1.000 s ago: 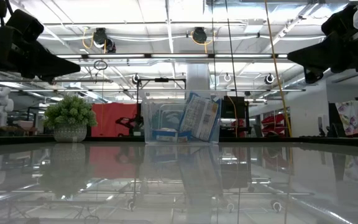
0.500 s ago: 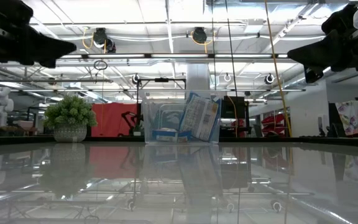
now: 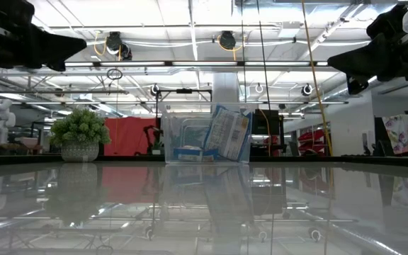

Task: Sort Maruchan noodles
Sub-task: Return to Home Position

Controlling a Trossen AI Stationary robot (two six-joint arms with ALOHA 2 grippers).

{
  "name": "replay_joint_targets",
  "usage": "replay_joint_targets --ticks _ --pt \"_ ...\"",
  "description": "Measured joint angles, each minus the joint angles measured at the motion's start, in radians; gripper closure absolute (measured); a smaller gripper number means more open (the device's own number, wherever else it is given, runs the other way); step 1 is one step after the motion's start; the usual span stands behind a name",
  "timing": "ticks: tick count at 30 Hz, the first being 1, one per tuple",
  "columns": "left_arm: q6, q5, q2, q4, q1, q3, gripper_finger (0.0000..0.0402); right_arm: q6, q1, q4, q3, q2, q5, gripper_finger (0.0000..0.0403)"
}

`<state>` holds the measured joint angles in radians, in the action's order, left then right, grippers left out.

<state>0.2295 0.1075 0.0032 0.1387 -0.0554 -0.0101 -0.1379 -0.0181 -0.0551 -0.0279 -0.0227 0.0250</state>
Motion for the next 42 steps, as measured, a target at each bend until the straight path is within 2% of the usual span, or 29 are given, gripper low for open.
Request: replay_joint_targets --ticks 5,10,21,42 --pt "-0.08 -0.063 0.0 -0.07 0.077 0.0 0.0362 0.0 0.0 0.0 0.0 0.0 0.0 0.0403" --pt "-0.136 -0.118 0.002 -0.126 0.097 -0.001 0.0362 0.0 0.0 0.0 0.0 0.0 0.0 0.0403" --pt "-0.183 -0.11 0.061 -0.127 0.097 -0.001 0.0362 0.0 0.0 0.0 0.0 0.0 0.0 0.0403" --pt "-0.182 -0.107 0.062 -0.127 0.097 -0.001 0.0362 0.0 0.0 0.0 0.0 0.0 0.0 0.0403"
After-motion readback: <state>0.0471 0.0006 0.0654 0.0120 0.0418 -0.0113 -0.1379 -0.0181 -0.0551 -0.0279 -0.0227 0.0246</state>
